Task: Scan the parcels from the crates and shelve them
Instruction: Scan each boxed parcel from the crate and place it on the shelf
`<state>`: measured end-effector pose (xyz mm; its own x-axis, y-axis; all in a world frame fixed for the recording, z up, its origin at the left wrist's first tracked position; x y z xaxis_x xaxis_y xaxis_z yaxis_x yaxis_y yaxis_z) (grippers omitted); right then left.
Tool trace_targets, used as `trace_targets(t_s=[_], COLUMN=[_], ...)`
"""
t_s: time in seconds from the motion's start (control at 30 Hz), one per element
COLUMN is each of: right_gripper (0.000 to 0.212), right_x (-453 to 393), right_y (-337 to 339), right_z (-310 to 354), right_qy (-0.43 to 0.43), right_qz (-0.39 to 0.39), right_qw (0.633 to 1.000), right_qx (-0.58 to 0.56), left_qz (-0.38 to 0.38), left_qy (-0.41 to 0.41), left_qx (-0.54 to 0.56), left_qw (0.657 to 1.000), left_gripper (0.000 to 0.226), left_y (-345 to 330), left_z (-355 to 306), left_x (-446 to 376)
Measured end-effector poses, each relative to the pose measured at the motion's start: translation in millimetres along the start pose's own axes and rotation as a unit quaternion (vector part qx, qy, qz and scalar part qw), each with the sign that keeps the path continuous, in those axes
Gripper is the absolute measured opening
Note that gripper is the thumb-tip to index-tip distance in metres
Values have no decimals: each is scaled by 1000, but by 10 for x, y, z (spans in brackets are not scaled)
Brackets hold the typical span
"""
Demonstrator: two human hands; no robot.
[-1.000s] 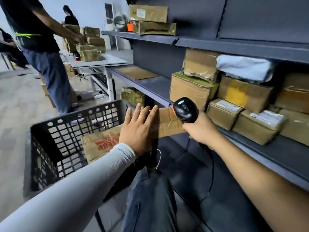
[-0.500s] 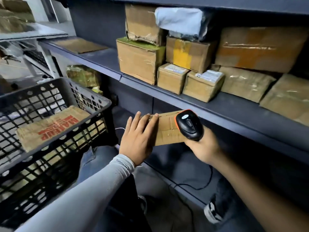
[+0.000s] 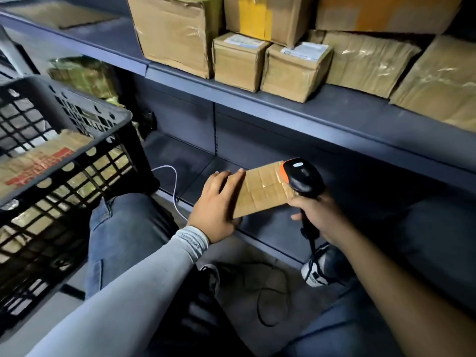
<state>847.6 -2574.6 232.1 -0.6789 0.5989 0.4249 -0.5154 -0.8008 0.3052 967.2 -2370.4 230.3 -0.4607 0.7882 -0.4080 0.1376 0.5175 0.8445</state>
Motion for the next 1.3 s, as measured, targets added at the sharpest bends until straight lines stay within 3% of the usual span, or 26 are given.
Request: trace_targets(t_s=[0.27, 0.43, 0.57, 0.63, 0.7, 0.83, 0.9, 1.03, 1.13, 1.3], right_gripper=[12, 47, 41, 27, 15, 17, 19, 18, 19, 18], right_x=[-80, -107, -145, -150, -147, -156, -161, -163, -169, -180], right_y=[66, -2, 19, 10, 11, 47, 73, 80, 56, 92], right_z=[-84, -103, -111, -110, -117, -129, -112, -86, -88, -123], right_qy=[-54, -58, -47, -42, -39, -36, -27, -27, -28, -39], right_qz=[4, 31, 24, 27, 24, 4, 0, 3, 10, -8], right_qw=[994, 993, 991, 990, 990, 990, 989, 986, 987, 987], right_qx=[-94, -99, -122, -130, -131, -135, -144, -163, -157, -156], left_qz=[-66, -103, -139, -149, -157, -163, -155, -139, -111, -71], left_qy=[31, 58, 105, 174, 239, 300, 308, 353, 373, 375], left_qx=[168, 208, 223, 280, 382, 535, 565, 570, 556, 571], left_qw=[983, 971, 959, 932, 879, 773, 750, 729, 735, 726], left_gripper=[102, 95, 81, 76, 73, 51, 37, 4, 27, 35], left_y=[87, 154, 180, 117, 36, -83, -106, -153, -200, -262], left_z=[24, 59, 152, 325, 442, 440, 401, 413, 437, 410], left_x=[-36, -17, 18, 59, 97, 95, 87, 151, 172, 176])
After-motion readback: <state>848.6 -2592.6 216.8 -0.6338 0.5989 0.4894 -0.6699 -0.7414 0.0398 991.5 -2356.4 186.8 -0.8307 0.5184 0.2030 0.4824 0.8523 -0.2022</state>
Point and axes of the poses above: each hand's wrist, its own x-axis away from the middle knuckle, its own y-axis out of the back of the hand, z = x × y, the point moved 9 cm from there along -x, towards the middle knuckle, and after that the axes turned 11 degrees about -y, right-handed, at the moved point
